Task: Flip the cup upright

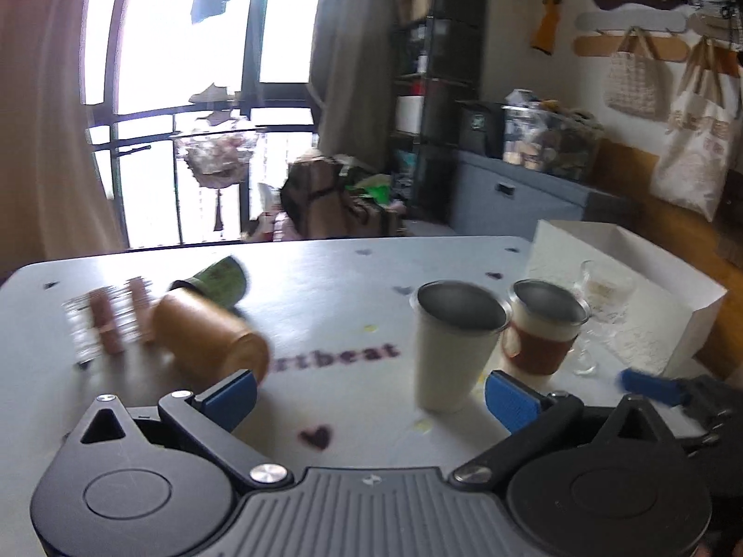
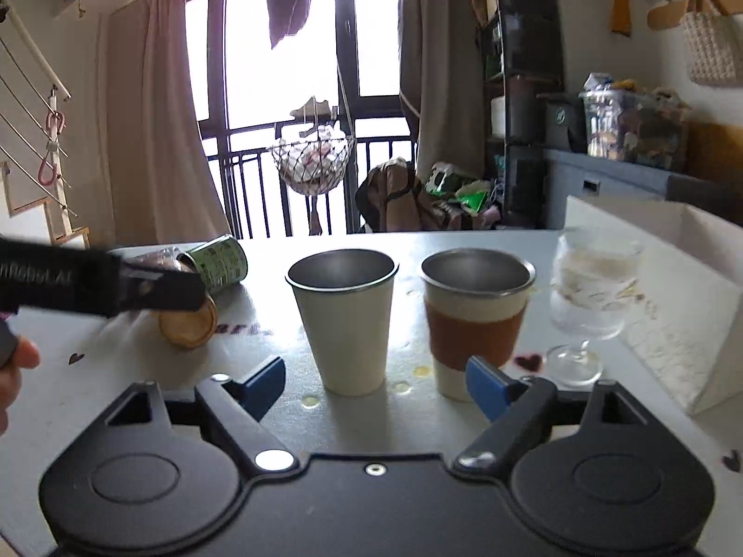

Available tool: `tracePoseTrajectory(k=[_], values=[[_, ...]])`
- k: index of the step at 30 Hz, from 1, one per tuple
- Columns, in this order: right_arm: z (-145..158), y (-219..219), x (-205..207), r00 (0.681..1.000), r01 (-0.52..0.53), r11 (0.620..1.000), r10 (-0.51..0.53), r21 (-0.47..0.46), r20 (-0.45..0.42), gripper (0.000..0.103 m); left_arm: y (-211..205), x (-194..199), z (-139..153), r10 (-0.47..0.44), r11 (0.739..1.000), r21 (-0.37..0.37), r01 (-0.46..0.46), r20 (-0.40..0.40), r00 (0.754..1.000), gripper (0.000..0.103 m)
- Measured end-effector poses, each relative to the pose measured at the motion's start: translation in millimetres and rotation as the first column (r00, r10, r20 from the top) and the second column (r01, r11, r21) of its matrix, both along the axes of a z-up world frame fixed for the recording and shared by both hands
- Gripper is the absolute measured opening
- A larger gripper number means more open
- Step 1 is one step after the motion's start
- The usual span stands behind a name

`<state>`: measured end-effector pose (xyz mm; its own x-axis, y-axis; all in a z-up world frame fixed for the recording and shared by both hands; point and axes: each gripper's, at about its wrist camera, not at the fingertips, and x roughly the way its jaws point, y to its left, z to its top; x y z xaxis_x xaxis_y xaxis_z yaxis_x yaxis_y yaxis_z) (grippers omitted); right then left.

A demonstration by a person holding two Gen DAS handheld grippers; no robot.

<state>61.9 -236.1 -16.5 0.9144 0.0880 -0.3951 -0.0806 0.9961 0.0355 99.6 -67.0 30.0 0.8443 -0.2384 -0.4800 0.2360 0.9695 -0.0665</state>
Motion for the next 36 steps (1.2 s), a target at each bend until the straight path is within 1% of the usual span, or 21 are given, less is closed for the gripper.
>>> tracePoseTrajectory(k=[4, 8, 16, 23, 29, 36], values=[[5.0, -3.4, -21.9, 0.999, 0.006, 1.0, -0.005, -0.011, 0.032, 0.096, 7.9, -20.8, -1.7, 0.057, 0.998, 0.033, -0.058, 0.027, 0.998, 0.103], [8.9, -6.0, -38.6, 0.999, 0.021, 1.0, -0.02, -0.016, 0.05, 0.1, 17.6, -41.1, -5.3, 0.084, 0.995, 0.042, -0.086, 0.048, 0.995, 0.103], [8.7, -10.0, -60.8, 0.997, 0.04, 0.999, -0.037, -0.037, 0.064, 0.1, 21.5, -66.1, -18.8, 0.127, 0.987, 0.089, -0.132, 0.056, 0.99, 0.103], [7.6, -9.1, -70.9, 0.997, 0.048, 0.997, -0.045, -0.051, 0.058, 0.1, 20.1, -79.7, -27.4, 0.143, 0.984, 0.095, -0.148, 0.054, 0.988, 0.103], [8.3, -10.1, -74.1, 0.997, 0.062, 0.996, -0.059, -0.058, 0.054, 0.1, 18.2, -85.8, -24.3, 0.148, 0.984, 0.093, -0.154, 0.073, 0.986, 0.103], [9.6, -7.5, -77.0, 0.997, 0.061, 0.996, -0.056, -0.072, 0.057, 0.1, 18.5, -87.2, -23.5, 0.151, 0.984, 0.087, -0.157, 0.078, 0.986, 0.103]])
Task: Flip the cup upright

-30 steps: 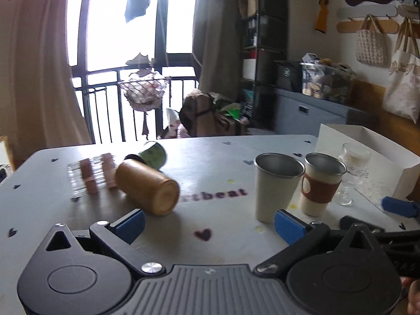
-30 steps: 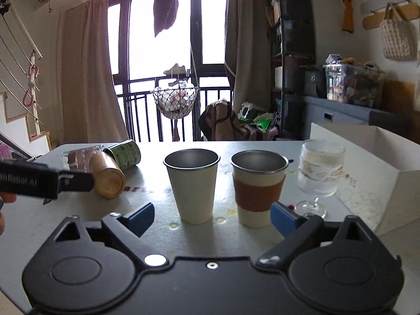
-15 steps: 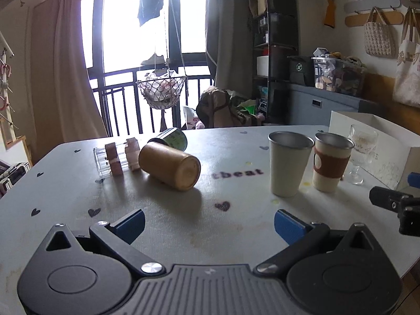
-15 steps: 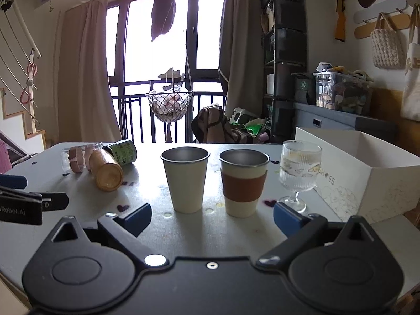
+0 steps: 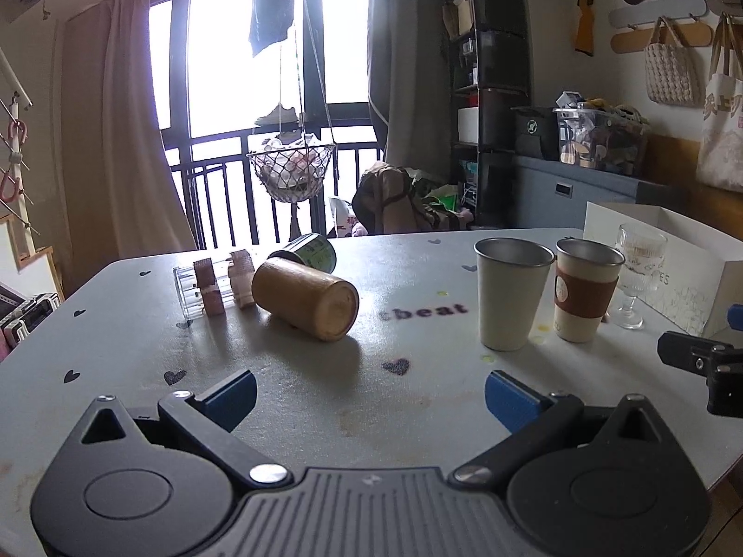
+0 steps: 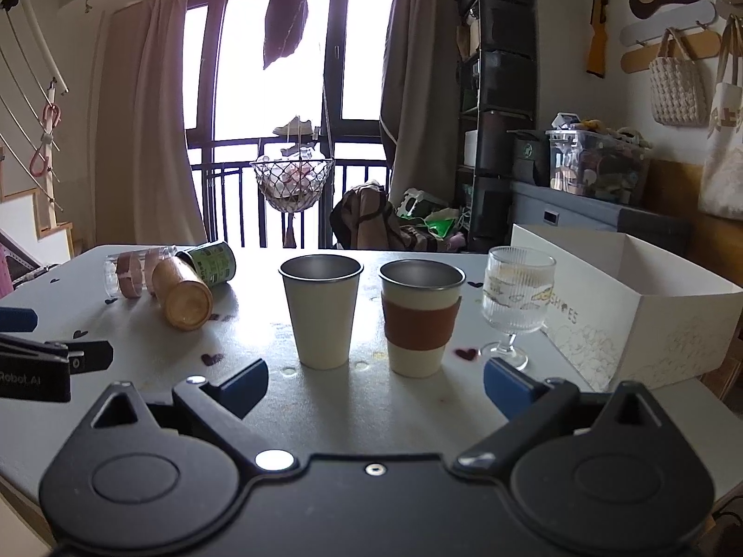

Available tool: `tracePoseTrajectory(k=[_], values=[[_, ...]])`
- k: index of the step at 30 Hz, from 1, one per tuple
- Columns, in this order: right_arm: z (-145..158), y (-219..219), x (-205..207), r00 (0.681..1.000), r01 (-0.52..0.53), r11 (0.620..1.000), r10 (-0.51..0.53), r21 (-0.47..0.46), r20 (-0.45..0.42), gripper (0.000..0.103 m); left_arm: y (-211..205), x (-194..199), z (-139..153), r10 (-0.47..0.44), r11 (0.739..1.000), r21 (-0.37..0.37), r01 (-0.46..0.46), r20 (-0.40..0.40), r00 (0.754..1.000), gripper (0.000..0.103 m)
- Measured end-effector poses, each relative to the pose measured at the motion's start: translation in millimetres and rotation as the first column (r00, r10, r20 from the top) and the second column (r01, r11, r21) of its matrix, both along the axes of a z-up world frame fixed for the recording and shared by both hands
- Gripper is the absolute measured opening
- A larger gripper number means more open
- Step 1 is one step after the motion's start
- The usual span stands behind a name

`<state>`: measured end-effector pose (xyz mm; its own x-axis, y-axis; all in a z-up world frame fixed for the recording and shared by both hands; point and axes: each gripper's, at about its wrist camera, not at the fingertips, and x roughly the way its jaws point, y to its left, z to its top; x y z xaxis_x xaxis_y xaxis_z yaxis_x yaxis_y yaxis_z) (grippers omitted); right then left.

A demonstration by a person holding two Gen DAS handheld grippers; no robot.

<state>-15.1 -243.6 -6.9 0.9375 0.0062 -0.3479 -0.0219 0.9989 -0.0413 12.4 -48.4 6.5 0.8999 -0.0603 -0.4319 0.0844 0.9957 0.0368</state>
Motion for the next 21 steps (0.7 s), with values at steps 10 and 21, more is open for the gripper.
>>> tracePoseTrajectory(k=[10, 21], values=[[-0.2, 1.4, 0.1, 1.0, -0.001, 1.0, 0.001, -0.002, -0.002, 0.1, 0.2, 0.7, -0.1, 0.0, 1.0, 0.0, 0.0, -0.002, 1.0, 0.103], [-0.7, 1.3, -0.3, 1.0, 0.0, 1.0, 0.0, 0.0, -0.003, 0.1, -1.3, 1.3, -3.1, -0.002, 1.0, -0.003, 0.002, -0.008, 1.0, 0.103]])
